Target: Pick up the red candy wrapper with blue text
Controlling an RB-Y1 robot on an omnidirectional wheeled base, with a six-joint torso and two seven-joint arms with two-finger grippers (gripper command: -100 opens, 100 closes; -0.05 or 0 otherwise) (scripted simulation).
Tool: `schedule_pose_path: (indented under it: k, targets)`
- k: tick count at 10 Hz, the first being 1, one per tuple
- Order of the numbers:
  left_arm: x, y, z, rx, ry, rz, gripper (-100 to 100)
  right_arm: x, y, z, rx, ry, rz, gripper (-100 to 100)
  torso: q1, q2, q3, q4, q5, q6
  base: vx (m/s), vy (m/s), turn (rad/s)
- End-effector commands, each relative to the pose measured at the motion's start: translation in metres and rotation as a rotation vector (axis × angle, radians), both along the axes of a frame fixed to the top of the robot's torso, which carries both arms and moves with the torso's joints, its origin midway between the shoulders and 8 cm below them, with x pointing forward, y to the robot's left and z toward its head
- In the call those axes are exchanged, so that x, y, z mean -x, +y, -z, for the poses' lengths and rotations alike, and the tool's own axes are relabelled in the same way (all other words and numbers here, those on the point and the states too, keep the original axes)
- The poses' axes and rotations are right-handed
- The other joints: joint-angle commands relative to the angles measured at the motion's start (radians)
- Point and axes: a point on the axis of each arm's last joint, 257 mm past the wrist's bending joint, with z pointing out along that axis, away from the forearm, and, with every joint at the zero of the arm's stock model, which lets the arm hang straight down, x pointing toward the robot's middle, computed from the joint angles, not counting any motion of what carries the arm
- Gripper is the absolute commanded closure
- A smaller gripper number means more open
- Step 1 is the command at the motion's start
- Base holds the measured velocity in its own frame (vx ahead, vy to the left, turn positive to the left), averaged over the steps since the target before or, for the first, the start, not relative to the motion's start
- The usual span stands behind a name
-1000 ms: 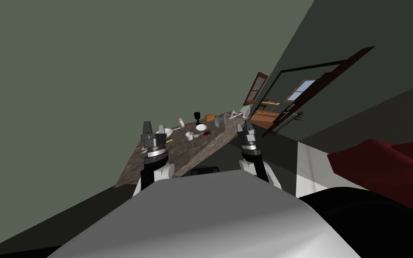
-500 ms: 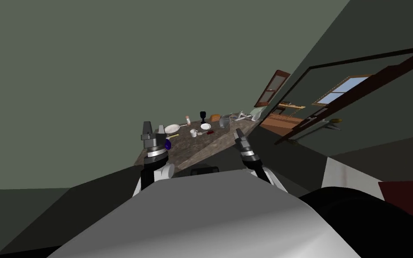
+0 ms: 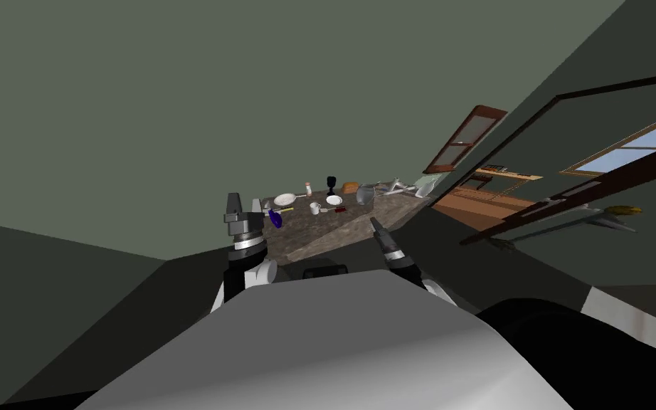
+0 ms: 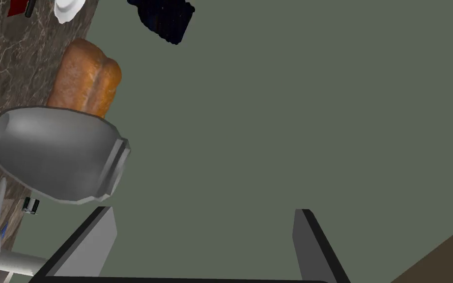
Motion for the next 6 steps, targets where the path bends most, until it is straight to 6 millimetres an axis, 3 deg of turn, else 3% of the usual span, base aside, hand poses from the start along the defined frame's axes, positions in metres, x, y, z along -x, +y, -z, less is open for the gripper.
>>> schedule_pose_path:
  k: [1, 2, 3, 4, 5, 6]
  targets:
    - [0.000, 0.000, 0.000, 0.000, 0.000, 0.000, 0, 0.010, -0.004, 0.023, 0.046, 0.086, -0.002, -100, 0.000, 0.000, 0.000, 0.000, 0.000, 0.000, -0.046, -0.048, 0.378]
    - [0.000, 0.000, 0.000, 0.000, 0.000, 0.000, 0, 0.014, -0.006, 0.028, 0.046, 0.104, 0.004, -100, 0.000, -0.001, 0.000, 0.000, 0.000, -0.001, -0.037, -0.041, 0.153]
    - [0.000, 0.000, 0.000, 0.000, 0.000, 0.000, 0, 0.024, -0.008, 0.051, 0.087, 0.174, -0.001, -100, 0.000, -0.001, -0.001, 0.000, 0.000, 0.000, -0.048, -0.023, 0.330]
    - [0.000, 0.000, 0.000, 0.000, 0.000, 0.000, 0, 0.028, -0.009, 0.055, 0.087, 0.189, 0.004, -100, 0.001, -0.001, -0.001, 0.000, 0.000, -0.001, -0.038, -0.021, 0.208]
    - [0.000, 0.000, 0.000, 0.000, 0.000, 0.000, 0, 0.041, -0.013, 0.077, 0.130, 0.261, -0.002, -100, 0.001, -0.002, -0.001, 0.000, 0.000, 0.000, -0.041, -0.018, 0.349]
    - [0.000, 0.000, 0.000, 0.000, 0.000, 0.000, 0, 0.045, -0.014, 0.081, 0.129, 0.275, 0.002, -100, 0.001, -0.002, -0.001, 0.000, 0.000, -0.001, -0.040, -0.029, 0.227]
